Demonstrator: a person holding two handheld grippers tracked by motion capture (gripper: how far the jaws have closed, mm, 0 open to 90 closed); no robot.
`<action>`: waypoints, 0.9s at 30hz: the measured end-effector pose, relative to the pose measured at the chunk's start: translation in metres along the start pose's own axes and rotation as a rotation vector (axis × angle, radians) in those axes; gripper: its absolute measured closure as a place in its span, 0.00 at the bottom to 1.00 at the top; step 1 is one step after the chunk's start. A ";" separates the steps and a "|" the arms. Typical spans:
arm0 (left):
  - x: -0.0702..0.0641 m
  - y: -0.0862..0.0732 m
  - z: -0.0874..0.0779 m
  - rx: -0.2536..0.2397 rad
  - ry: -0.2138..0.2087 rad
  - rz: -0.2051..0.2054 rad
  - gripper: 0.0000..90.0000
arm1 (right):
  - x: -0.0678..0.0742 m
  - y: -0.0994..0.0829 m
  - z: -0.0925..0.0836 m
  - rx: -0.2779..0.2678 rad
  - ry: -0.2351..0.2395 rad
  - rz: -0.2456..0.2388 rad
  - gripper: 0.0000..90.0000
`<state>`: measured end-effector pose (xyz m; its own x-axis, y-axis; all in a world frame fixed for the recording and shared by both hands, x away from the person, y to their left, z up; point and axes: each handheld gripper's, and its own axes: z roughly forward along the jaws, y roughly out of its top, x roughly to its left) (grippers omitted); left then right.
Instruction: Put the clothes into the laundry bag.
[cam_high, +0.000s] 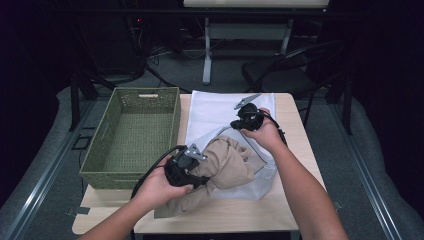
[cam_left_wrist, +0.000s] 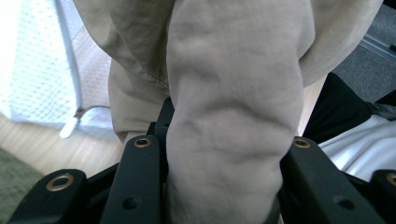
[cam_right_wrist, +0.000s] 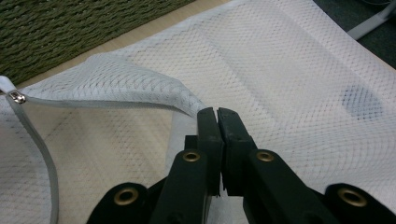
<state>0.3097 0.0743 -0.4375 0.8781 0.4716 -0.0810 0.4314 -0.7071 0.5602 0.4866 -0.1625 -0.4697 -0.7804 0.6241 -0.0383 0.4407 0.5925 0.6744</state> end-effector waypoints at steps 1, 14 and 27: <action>-0.001 0.000 0.003 0.001 -0.006 -0.002 0.71 | 0.000 0.000 0.000 0.002 0.003 -0.003 0.99; -0.002 0.003 0.028 0.036 -0.016 -0.001 0.71 | 0.002 0.002 -0.002 -0.005 0.006 -0.010 0.99; 0.005 0.001 0.056 0.052 -0.019 -0.043 0.71 | 0.004 0.002 -0.006 -0.020 0.009 -0.015 0.99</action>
<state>0.3260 0.0467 -0.4834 0.8620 0.4924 -0.1201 0.4788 -0.7132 0.5119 0.4816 -0.1621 -0.4638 -0.7909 0.6105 -0.0415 0.4203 0.5913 0.6883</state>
